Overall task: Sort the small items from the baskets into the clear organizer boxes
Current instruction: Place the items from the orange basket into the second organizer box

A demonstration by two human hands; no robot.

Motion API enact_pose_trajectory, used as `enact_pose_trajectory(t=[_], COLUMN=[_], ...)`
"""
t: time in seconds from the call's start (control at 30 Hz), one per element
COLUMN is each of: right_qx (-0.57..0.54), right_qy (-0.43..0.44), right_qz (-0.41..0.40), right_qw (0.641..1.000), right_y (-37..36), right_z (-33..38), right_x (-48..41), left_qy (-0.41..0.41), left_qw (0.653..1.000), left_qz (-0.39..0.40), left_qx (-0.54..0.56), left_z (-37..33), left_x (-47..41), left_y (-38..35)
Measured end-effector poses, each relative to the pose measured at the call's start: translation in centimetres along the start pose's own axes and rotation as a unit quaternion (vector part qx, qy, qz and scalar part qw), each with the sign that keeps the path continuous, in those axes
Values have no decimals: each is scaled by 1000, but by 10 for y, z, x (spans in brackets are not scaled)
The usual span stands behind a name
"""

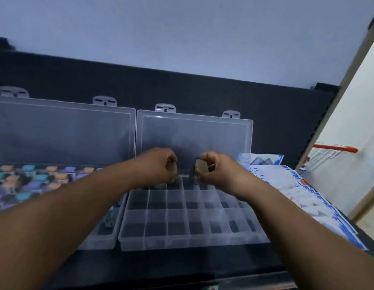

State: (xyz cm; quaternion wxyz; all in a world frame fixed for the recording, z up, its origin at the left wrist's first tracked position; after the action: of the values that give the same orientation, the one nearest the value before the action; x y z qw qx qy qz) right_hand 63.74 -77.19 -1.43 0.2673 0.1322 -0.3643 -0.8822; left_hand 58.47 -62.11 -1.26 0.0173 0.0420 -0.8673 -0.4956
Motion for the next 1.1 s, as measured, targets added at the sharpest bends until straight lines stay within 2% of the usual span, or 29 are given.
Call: enact_pose_trajectory(t=[0.2, 0.33, 0.5, 0.67, 0.93, 1.1], right_qx=[69, 95, 130, 155, 146, 178], right_qy=[39, 24, 15, 9, 23, 64], right_qz=[51, 102, 128, 165, 183, 135], right_qw=[996, 990, 983, 974, 972, 973], right_y=[-10, -22, -28, -33, -27, -24], right_z=[-9, -18, -23, -30, -29, -11], right_x=[-23, -33, -47, -53, -62, -61], left_qy=[42, 48, 57, 67, 63, 75], left_qw=[998, 997, 993, 992, 993, 992], left_qz=[9, 21, 38, 49, 45, 4], left_qx=[-43, -56, -97, -92, -91, -101], left_z=[7, 7, 9, 15, 14, 21], left_x=[-16, -22, -28, -31, -30, -15], left_y=[-10, -20, -29, -34, -30, -9])
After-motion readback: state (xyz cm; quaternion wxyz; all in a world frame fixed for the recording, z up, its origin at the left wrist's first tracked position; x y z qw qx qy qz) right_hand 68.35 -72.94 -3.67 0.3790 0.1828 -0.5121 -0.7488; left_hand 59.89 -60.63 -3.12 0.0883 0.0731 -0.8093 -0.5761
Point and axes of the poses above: each hand's wrist, its own x-axis away from the middle knuckle, its own y-axis out of the back of the hand, z = x × y, the point moved 7 cm from there along -x, towards the middle knuckle, and after that the axes turned 2 degrees about -x, right-handed, at the moved point
